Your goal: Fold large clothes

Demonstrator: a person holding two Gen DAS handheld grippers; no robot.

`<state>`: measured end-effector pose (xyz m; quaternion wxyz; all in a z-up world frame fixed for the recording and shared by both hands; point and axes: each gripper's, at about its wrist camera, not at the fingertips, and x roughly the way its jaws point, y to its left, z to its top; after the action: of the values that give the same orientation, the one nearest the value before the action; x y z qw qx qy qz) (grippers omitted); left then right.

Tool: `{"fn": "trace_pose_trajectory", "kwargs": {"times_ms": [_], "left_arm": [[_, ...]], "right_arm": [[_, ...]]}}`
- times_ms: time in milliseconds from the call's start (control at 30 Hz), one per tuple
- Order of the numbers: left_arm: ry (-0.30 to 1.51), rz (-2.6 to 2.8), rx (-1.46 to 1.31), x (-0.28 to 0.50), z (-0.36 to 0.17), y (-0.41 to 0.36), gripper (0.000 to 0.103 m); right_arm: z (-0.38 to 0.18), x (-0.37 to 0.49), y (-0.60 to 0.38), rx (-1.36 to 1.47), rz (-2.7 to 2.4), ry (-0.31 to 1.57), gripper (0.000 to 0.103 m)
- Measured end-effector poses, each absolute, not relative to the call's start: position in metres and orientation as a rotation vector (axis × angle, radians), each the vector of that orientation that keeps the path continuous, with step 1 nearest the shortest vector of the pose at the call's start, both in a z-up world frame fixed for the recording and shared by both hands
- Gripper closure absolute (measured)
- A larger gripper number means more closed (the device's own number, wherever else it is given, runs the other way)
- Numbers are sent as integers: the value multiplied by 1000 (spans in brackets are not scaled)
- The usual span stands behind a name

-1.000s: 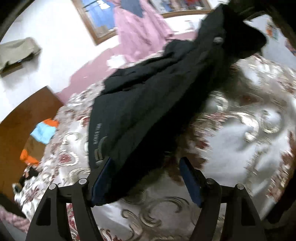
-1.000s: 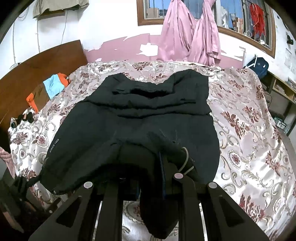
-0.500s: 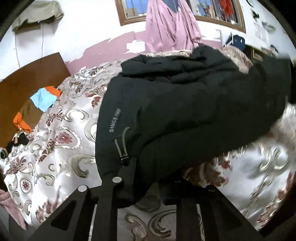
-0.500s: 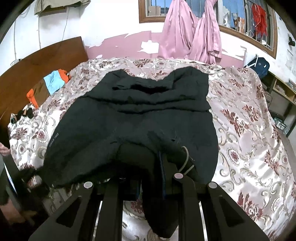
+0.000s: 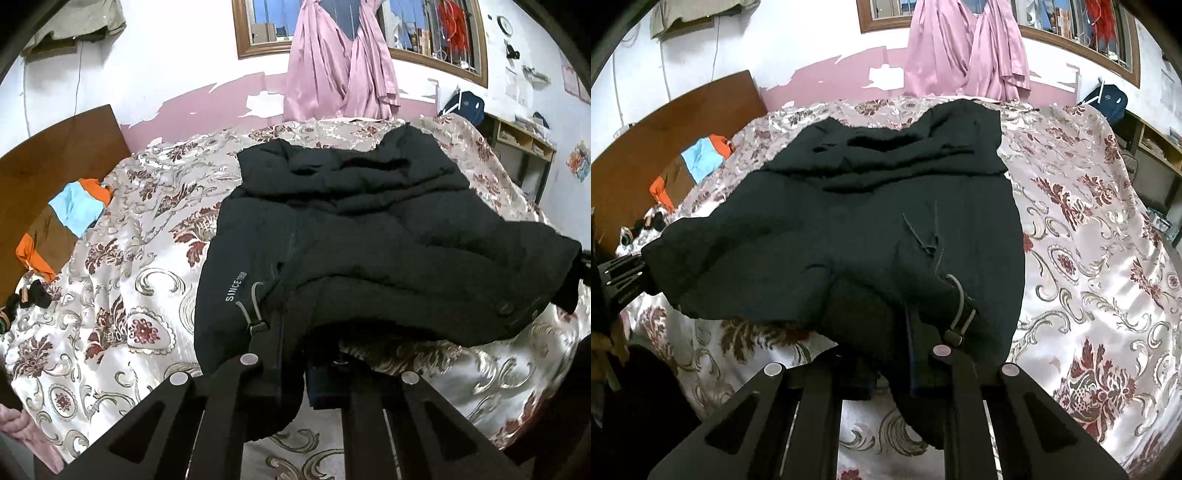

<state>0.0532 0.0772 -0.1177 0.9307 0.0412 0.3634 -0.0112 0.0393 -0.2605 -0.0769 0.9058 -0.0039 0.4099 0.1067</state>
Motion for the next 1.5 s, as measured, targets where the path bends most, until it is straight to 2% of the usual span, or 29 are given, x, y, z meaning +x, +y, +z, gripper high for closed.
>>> {"fn": "trace_pose_trajectory", "kwargs": {"times_ms": [300,733,1200,1500], "left_arm": [[714,-22,-14,75,-89,79,94],[729,-20,-52,96,-89,81,94],[730,-19,-97,136,-65,86,94],[711,-1,-143,183,-68,80,94]], "right_arm": [[-60,52,-267,45,243,798,93],[-51,63,-259,42,243,774,93],[-22,107,-255,37,217,767,93],[-21,124,-255,26,197,794,93]]}}
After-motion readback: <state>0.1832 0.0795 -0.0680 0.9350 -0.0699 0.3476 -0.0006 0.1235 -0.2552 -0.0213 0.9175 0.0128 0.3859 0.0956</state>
